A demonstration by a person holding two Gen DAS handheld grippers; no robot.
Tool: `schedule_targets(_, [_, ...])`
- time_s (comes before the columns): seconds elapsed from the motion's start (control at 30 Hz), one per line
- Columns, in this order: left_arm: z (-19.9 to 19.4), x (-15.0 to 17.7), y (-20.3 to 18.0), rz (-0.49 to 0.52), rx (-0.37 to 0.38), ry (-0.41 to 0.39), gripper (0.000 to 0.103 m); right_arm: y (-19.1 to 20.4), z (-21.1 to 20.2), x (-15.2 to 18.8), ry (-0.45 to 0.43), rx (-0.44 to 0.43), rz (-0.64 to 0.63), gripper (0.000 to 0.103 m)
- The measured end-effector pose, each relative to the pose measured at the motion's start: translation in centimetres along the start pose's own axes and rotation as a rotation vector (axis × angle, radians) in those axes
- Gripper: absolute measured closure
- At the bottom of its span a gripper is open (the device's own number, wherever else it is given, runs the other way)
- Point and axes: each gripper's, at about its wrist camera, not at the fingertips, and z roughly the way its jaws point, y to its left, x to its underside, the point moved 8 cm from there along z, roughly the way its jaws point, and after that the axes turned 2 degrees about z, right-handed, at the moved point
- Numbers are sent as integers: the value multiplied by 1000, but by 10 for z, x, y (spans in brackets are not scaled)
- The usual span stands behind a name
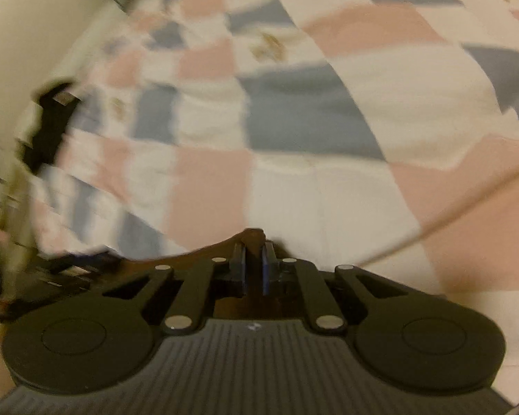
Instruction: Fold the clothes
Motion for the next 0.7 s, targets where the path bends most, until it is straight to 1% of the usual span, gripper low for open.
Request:
schedule_targets(0.03, [4,0,2,15,-40,0,64,-2,8,0,4,6,19,95])
schedule_targets(0.1, [6,0,8,41,-111,2,63,1,12,-2,-8,15,13,88])
schedule_targets(0.13, [2,-1,11,39,-123,-3,63,5,10,-3,-19,20,0,78])
schedule_targets(0.17, [-3,-2,14,37,-137,-9,63,8,5,-4,-46,50,-26,57])
schedule_targets(0.23, [-21,-3,19,40,-160,-24,64,12,-18,-4,-166,214,-124,35])
schedule_targets(0.27, [-31,-3,19,39,-160,-34,64,16,-31,-3,-222,282,-177,35])
schedule_targets(0.3, [-42,-3,15,25,-131,-44,64,23,-44,4,-272,323,-236,35])
schedule_targets(0.33, [-53,-2,11,11,-102,-55,64,31,-55,10,-308,330,-285,39])
schedule_targets(0.37, [-64,-1,7,0,-73,-66,64,42,-58,19,-306,273,-316,57])
schedule_targets(0.4, [-71,2,-2,-1,-45,-78,64,53,-56,27,-286,222,-347,69])
schedule_targets(0.43, [-77,4,-11,0,-15,-89,64,62,-52,34,-266,179,-377,84])
schedule_targets(0.47, [-78,7,-21,8,20,-98,63,68,-43,38,-249,154,-404,87])
schedule_targets(0.53, [-69,12,-35,12,56,-98,63,77,-23,46,-215,118,-450,88])
schedule_targets(0.57, [-59,16,-37,6,52,-84,63,70,-11,45,-197,143,-442,89])
schedule_targets(0.6, [-45,20,-36,-3,27,-59,63,56,1,42,-176,161,-402,92])
schedule_targets(0.63, [-30,25,-30,-16,-9,-30,65,41,8,38,-164,139,-322,98])
schedule_targets(0.67, [-22,28,-25,-27,-24,-21,68,30,10,34,-161,118,-250,103])
schedule_targets(0.7, [-20,27,-20,-25,-45,-21,69,26,3,32,-177,101,-192,103])
